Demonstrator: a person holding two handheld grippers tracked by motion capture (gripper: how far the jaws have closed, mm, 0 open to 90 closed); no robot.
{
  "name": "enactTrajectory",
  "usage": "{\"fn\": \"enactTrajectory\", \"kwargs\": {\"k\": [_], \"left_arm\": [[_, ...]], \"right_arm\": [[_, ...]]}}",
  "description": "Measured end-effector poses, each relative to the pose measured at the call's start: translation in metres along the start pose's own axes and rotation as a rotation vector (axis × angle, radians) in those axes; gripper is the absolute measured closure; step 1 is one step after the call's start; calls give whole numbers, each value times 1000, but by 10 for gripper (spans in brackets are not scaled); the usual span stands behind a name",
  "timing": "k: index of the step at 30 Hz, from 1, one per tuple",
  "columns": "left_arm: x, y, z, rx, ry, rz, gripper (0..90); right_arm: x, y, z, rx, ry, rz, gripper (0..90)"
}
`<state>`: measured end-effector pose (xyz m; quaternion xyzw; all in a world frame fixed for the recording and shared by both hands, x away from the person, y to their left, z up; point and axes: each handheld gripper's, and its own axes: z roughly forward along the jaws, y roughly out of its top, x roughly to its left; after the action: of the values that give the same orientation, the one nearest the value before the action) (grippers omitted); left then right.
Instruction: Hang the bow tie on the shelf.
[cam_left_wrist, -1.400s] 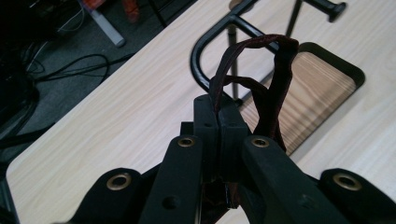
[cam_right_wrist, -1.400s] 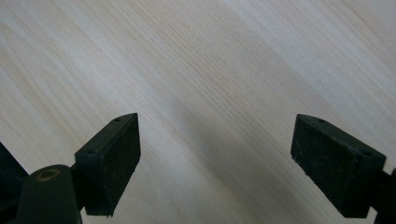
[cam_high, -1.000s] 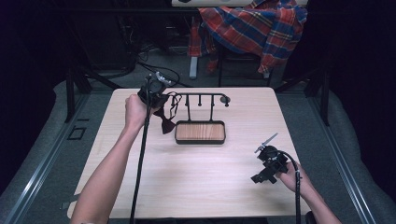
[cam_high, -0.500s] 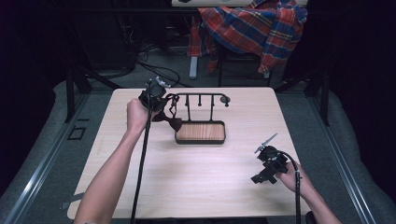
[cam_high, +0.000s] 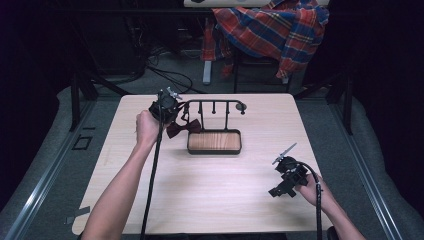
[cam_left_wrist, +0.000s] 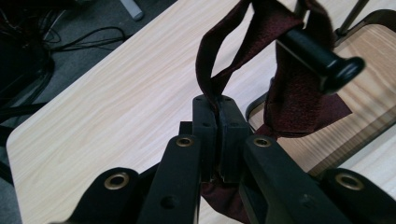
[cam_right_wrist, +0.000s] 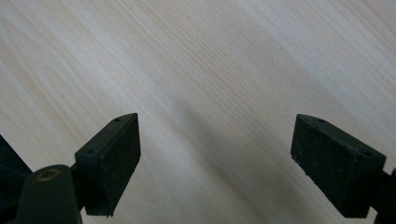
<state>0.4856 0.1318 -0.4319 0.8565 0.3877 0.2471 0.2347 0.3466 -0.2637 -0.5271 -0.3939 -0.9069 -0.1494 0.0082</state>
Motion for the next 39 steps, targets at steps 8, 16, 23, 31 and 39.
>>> {"fn": "enactTrajectory", "kwargs": {"k": [8, 16, 23, 31, 39], "left_arm": [[-1, -2, 1, 12, 10, 3, 839], [-2, -5, 2, 21, 3, 2, 686], [2, -7, -1, 54, 41, -20, 368], [8, -11, -7, 47, 0, -44, 174], [11, -15, -17, 31, -39, -50, 149]], "right_arm": [[0, 0, 0, -2, 2, 1, 158], [0, 0, -1, -4, 0, 0, 158], [0, 1, -1, 1, -2, -3, 158], [1, 0, 0, -15, 2, 14, 158], [0, 1, -1, -14, 8, 19, 158]]}}
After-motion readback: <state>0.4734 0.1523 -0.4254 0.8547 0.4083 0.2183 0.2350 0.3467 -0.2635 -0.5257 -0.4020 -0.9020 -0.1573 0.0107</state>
